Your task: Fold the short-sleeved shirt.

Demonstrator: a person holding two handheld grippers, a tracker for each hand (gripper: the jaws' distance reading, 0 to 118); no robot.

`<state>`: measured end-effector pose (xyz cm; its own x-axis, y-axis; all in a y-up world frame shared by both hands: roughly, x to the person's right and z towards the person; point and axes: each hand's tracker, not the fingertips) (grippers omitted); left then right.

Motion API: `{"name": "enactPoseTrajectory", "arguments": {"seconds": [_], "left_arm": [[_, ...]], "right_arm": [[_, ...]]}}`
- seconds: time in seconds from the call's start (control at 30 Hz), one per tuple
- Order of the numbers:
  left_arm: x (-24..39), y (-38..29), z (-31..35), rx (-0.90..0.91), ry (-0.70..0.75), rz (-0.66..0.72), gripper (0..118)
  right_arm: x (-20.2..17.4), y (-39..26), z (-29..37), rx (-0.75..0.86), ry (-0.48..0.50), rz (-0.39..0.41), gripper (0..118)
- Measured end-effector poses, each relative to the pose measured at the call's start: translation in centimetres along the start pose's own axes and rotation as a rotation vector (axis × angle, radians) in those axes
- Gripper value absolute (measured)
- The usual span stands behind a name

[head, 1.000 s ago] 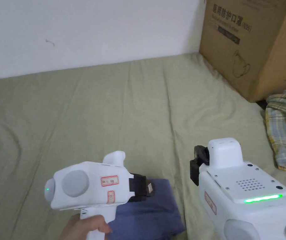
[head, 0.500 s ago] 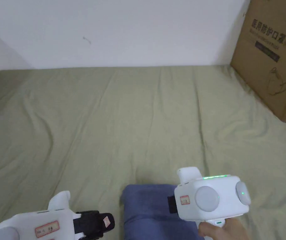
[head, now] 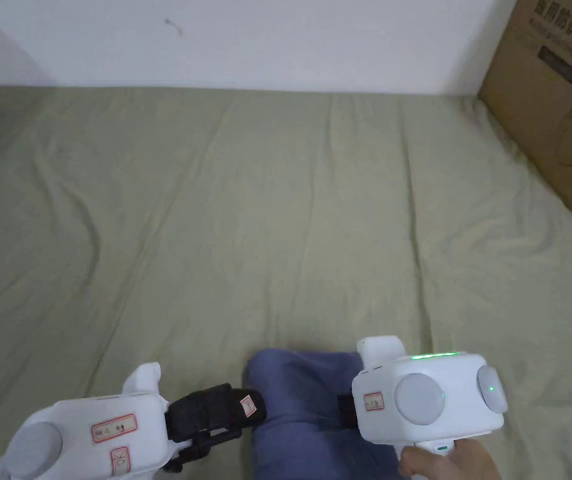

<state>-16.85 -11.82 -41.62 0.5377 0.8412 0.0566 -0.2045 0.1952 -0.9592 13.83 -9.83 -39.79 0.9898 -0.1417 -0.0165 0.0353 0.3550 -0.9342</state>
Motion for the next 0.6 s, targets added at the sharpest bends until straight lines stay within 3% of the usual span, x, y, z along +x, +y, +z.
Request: {"name": "enactPoseTrajectory", "arguments": {"seconds": [0.13, 0.33, 0.4, 0.43, 0.47, 0.5, 0.57, 0.6], "left_arm": [[-1.0, 1.5, -3.0, -0.06, -0.09, 0.022, 112], [-2.7, 2.1, -8.3, -0.128, -0.32, 0.176, 112], [-2.3, 2.0, -9.1, -0.16, -0.273, 0.152, 108], [-2.1, 2.0, -9.4, -0.179, -0.239, 0.116, 96], [-2.0, 1.9, -10.0, -0.187, -0.119, 0.105, 68], [-2.5, 1.7, -10.7, -0.216, -0.051, 0.105, 28], [-3.6, 2.0, -10.0, -0.189, -0.237, 0.206, 28], [-3.1, 2.1, -10.0, -0.193, -0.201, 0.196, 27]], "right_arm": [[-0.1, -0.1, 0.0, 0.002, -0.001, -0.002, 0], [0.6, 0.0, 0.0, 0.002, 0.023, -0.019, 0], [0.9, 0.0, -0.1, -0.001, 0.039, -0.036, 0], [1.0, 0.1, -0.1, 0.0, 0.041, -0.045, 0], [1.2, 0.1, -0.1, 0.004, 0.044, -0.054, 0], [1.2, 0.1, -0.1, 0.003, 0.04, -0.064, 0], [1.4, 0.0, -0.2, 0.009, 0.054, -0.075, 0], [1.5, 0.3, 0.0, 0.006, 0.071, -0.094, 0]]}}
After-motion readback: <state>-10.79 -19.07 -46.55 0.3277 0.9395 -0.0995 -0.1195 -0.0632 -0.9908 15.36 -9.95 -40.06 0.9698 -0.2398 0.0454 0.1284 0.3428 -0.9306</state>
